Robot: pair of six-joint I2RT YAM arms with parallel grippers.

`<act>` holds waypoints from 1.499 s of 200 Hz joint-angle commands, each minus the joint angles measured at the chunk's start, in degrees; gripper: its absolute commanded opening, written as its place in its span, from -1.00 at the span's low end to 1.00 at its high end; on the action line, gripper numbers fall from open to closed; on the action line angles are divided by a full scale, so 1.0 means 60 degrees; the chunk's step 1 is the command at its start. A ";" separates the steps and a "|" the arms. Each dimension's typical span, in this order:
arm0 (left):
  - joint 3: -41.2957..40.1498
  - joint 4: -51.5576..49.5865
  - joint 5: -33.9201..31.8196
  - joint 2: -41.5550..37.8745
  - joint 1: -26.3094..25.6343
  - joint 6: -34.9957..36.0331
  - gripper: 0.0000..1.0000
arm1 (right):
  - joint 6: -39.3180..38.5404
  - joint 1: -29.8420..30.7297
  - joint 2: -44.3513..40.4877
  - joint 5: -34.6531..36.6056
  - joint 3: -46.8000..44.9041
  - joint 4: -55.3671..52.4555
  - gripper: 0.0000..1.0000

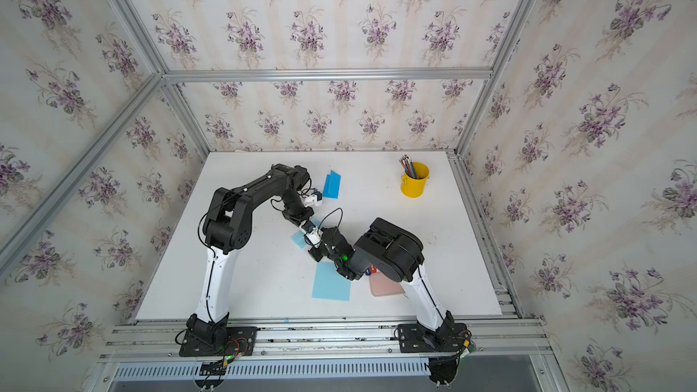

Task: Fold the square paper along the opposite sides
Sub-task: Smooth out the paper at the center of the board.

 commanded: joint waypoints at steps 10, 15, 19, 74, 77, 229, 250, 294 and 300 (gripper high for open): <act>-0.0033 0.0716 -0.1607 0.0288 0.0087 -0.0130 -1.00 | -0.0187 0.0109 0.0104 -0.0119 -0.0077 -0.0436 -1.00; -0.0026 0.0723 -0.1607 0.0289 0.0082 -0.0132 -1.00 | -0.0195 0.0129 0.0104 -0.0124 -0.0084 -0.0449 -1.00; -0.0018 0.0723 -0.1621 0.0299 0.0089 -0.0141 -1.00 | -0.0195 0.0138 0.0090 -0.0152 -0.0092 -0.0471 -1.00; 0.0032 0.0679 -0.1810 0.0358 0.0182 -0.0254 -1.00 | -0.0313 0.0338 0.0001 -0.0482 -0.0353 -0.0375 -1.00; 0.0023 0.0690 -0.1812 0.0361 0.0191 -0.0266 -1.00 | -0.0320 0.0342 0.0014 -0.0503 -0.0340 -0.0363 -1.00; -0.1922 0.1876 -0.0370 -0.1098 0.0872 -0.2196 -1.00 | -0.0123 -0.0004 -0.2316 0.1223 -0.1747 0.2051 -1.00; -0.2101 0.2053 0.0135 -0.1264 0.0873 -0.2382 -1.00 | 0.0022 -0.0150 -0.1890 0.1421 -0.1660 0.2162 -1.00; -0.2220 0.2296 0.0775 -0.1275 0.0830 -0.2646 -1.00 | 0.0794 -0.0224 -0.1127 0.1292 -0.0722 0.1208 -1.00; -0.2237 0.2330 0.0891 -0.1291 0.0821 -0.2686 -1.00 | 0.0962 -0.0227 -0.1041 0.1255 -0.0608 0.1123 -1.00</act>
